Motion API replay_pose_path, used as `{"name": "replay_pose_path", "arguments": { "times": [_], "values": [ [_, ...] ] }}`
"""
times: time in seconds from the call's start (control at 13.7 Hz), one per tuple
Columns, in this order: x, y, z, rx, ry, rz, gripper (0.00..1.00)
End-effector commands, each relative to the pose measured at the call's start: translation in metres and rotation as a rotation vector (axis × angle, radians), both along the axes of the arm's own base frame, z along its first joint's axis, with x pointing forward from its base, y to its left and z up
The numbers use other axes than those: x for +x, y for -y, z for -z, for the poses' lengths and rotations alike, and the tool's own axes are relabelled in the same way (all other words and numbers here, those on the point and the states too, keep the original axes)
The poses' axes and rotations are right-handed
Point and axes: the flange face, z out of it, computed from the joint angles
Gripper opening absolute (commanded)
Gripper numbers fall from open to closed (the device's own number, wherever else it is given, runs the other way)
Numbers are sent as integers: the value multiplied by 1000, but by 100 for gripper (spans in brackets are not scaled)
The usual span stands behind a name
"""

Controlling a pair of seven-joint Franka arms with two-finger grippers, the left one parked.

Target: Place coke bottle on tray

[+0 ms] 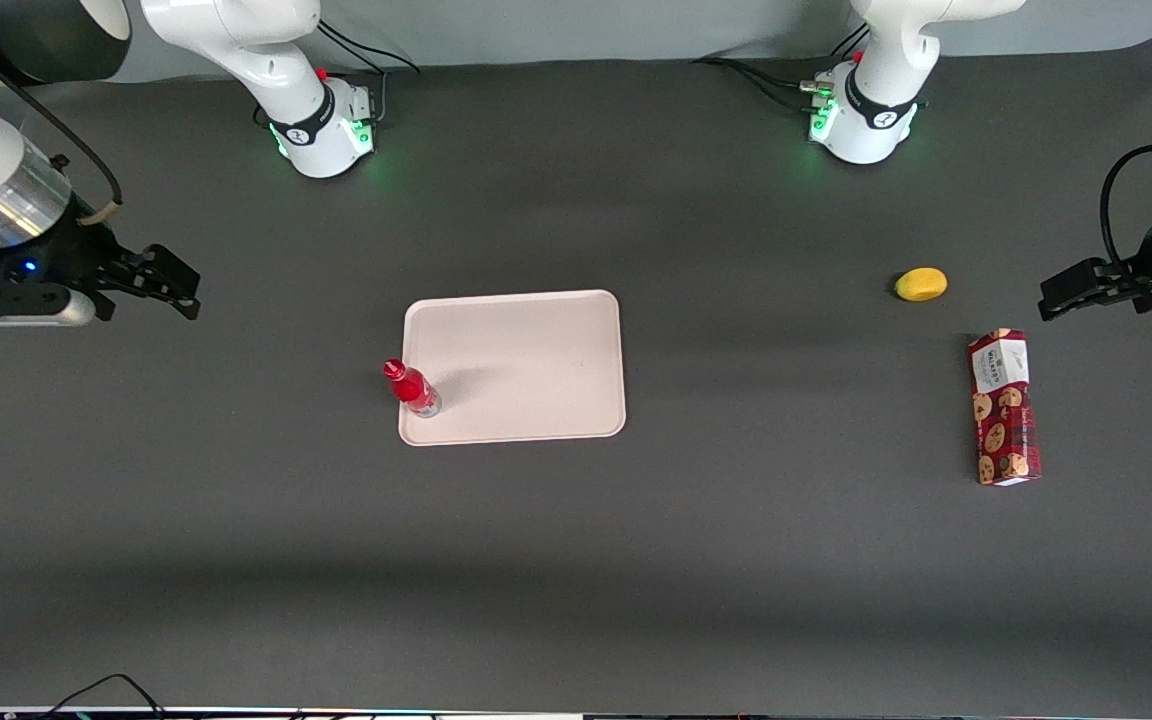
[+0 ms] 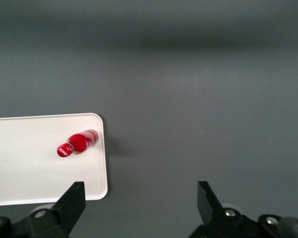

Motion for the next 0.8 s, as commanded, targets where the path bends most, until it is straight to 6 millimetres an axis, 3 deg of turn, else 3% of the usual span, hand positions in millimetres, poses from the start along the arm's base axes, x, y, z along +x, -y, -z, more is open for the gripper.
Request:
{"name": "replay_pose_path", "arguments": {
  "times": [0.0,0.15,0.29,0.73],
  "values": [
    [-5,13,-5,45,16,25,100],
    [2,40,-3,93,13,74,100],
    [13,70,14,93,-11,128,100],
    [25,79,14,60,-4,84,100]
  ]
}}
